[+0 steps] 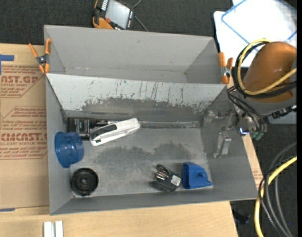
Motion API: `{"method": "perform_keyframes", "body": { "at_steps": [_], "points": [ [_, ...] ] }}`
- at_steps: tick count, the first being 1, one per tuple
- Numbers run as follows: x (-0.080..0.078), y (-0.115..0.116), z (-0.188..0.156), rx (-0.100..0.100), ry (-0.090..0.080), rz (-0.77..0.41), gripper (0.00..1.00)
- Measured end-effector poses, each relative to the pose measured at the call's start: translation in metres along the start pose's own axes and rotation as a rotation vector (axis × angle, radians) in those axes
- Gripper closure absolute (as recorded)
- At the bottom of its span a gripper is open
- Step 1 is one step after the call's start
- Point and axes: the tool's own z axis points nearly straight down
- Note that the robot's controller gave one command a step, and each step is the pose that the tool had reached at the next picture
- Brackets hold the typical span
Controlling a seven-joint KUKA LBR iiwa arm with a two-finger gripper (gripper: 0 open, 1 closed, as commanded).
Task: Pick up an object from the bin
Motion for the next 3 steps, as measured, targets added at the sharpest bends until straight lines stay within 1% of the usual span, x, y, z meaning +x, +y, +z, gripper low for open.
{"method": "perform_keyframes", "body": {
  "at_steps": [1, 2, 3],
  "points": [
    [0.0, 0.0, 0.0, 0.0, 0.0, 0.0, 0.0],
    [0.017, 0.002, 0.075, 0.001, -0.003, -0.14, 0.0],
    [0.012, 0.051, 0.086, 0.0, -0.005, 0.216, 0.0]
  ]
}}
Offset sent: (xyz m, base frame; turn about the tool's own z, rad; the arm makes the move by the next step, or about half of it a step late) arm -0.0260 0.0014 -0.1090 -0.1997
